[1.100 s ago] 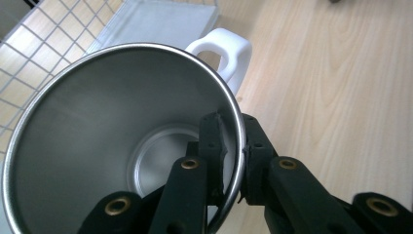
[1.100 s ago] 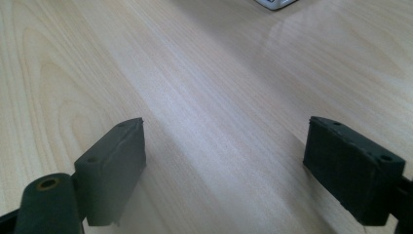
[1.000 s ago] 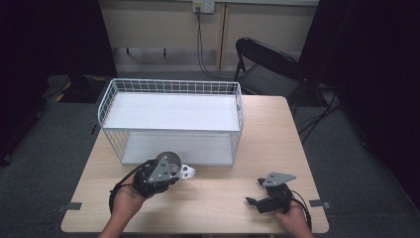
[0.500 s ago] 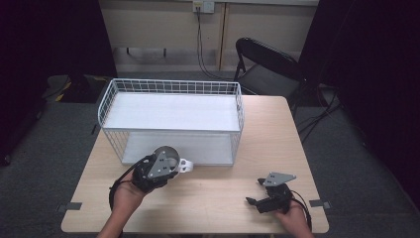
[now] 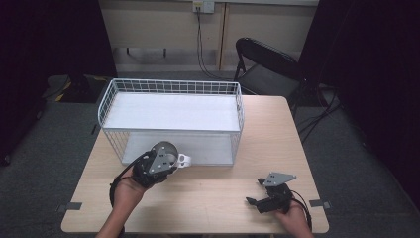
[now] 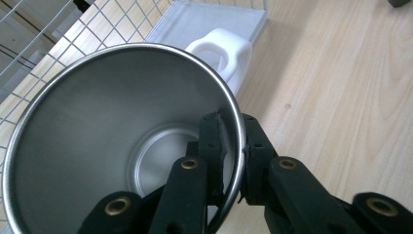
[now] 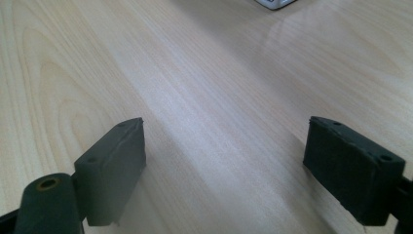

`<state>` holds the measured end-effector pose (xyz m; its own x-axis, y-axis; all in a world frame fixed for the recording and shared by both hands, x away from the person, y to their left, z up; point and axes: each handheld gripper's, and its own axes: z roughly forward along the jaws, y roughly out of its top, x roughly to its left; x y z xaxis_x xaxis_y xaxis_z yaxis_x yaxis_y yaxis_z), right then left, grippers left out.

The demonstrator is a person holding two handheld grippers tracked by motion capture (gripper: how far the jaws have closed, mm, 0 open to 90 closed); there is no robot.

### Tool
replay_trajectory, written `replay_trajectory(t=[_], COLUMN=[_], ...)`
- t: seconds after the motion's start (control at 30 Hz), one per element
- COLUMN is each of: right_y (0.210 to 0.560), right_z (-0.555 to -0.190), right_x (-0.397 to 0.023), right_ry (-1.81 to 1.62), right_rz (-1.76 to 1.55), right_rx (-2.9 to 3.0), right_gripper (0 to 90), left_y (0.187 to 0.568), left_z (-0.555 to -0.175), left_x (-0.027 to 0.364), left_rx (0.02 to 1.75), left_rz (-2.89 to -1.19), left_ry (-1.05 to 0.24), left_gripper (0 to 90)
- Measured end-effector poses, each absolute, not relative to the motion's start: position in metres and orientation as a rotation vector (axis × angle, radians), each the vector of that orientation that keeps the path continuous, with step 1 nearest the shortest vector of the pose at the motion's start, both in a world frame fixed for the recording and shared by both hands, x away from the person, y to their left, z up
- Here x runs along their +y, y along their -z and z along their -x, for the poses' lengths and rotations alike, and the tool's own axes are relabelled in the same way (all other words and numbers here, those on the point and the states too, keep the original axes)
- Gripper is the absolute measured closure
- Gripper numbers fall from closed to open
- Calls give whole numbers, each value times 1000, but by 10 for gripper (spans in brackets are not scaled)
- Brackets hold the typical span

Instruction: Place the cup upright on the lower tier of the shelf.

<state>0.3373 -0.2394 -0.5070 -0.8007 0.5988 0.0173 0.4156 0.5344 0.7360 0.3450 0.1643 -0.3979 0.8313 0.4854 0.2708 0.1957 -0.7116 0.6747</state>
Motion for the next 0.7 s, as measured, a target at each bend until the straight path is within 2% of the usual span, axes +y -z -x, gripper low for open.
replay_trajectory(t=[0.7], right_y=[507], right_z=[-337], right_x=[-240], right_ry=[-1123], right_rz=[-853], right_rx=[2537], right_gripper=[144], left_y=[395], left_z=[-357], left_x=[160], left_rx=[503], left_rz=[-2343], left_ry=[-615], left_gripper=[828])
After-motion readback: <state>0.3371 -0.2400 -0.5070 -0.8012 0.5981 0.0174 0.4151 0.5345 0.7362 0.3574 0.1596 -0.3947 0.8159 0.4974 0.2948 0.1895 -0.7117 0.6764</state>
